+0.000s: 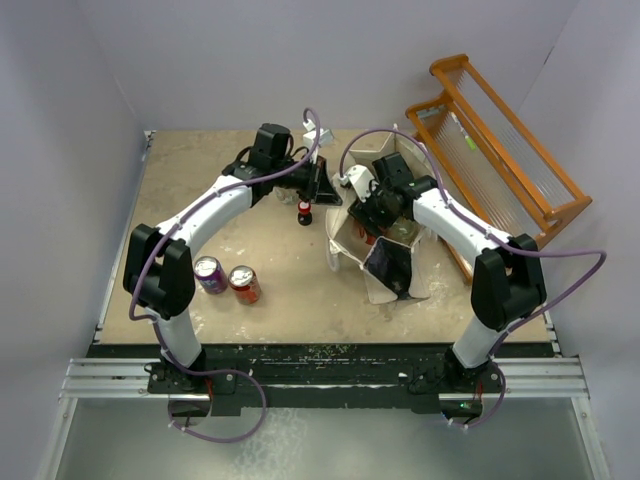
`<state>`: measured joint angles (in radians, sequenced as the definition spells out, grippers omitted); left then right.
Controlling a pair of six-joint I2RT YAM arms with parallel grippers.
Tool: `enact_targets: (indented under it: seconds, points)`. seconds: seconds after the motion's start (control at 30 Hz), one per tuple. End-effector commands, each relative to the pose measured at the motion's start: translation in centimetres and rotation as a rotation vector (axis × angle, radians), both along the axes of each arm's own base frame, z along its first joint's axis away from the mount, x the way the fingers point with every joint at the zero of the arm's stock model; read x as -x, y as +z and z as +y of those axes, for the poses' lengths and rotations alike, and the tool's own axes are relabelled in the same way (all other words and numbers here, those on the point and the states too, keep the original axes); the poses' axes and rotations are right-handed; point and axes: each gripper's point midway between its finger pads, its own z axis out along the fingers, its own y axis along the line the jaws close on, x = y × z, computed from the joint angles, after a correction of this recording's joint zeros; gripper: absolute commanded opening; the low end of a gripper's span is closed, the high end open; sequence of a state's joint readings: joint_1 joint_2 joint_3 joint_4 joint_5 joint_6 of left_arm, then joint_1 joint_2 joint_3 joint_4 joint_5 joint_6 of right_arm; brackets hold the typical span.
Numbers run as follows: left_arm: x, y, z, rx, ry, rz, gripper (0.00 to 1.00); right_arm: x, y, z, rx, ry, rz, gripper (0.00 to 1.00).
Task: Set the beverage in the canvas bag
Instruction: Place the drink in the canvas bag.
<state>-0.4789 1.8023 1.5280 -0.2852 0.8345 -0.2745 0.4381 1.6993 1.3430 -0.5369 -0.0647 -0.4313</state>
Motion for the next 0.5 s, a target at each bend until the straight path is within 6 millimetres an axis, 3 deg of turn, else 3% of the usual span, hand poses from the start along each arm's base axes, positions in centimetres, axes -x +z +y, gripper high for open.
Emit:
enact_targets:
  seconds: [0.0, 0.27, 0.47]
  points:
    - [-1.0, 2.2, -0.3, 0.061, -0.005, -0.033, 0.0, -1.1, -2.1, -1.1, 0.033, -0.03, -0.006, 0.1]
    - [-1.8, 3.1, -0.4, 0.077, -0.003, -0.051, 0.0, 0.0, -3.6, -1.3, 0.041, 0.002, 0.021, 0.26]
    - [-1.9, 3.3, -0.4, 0.077, -0.002, -0.061, 0.0, 0.4, -2.9, -0.8, 0.013, 0.026, 0.022, 0.46]
